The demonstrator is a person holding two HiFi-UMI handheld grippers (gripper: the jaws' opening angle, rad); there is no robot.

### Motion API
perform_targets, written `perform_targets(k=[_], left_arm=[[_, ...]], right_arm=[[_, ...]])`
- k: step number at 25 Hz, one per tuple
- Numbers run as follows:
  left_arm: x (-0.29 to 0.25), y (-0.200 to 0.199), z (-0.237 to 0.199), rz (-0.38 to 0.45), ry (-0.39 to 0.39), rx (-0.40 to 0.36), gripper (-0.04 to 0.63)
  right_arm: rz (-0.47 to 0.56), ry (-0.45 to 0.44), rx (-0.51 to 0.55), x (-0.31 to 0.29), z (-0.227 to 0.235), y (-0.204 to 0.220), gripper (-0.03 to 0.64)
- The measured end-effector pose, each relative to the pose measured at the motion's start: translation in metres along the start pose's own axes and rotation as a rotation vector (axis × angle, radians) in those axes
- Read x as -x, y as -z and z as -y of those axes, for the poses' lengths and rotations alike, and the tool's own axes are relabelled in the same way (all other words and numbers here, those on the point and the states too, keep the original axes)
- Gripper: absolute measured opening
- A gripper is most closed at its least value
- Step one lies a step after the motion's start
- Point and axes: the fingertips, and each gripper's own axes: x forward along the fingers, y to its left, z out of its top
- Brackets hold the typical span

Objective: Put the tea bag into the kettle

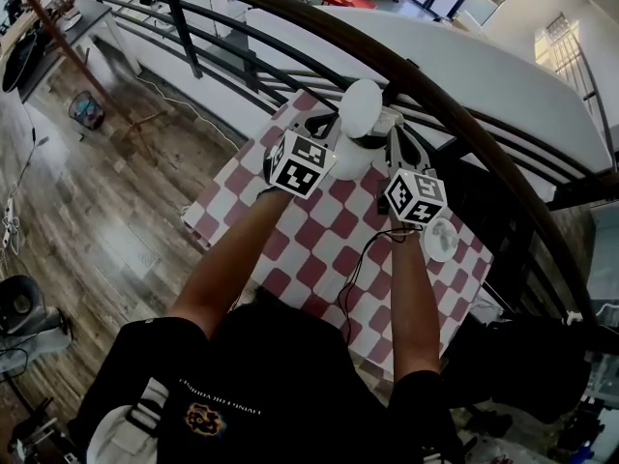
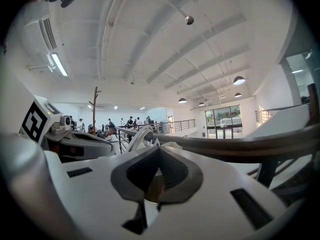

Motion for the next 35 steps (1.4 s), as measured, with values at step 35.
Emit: perform_targets(k=[35], left_arm=[[-0.011, 0.015, -0.004, -0.028, -0.008, 0.016, -0.002]], right_arm=[[0.08, -0.058, -0.07, -0.007, 0.003, -0.01, 0.167]])
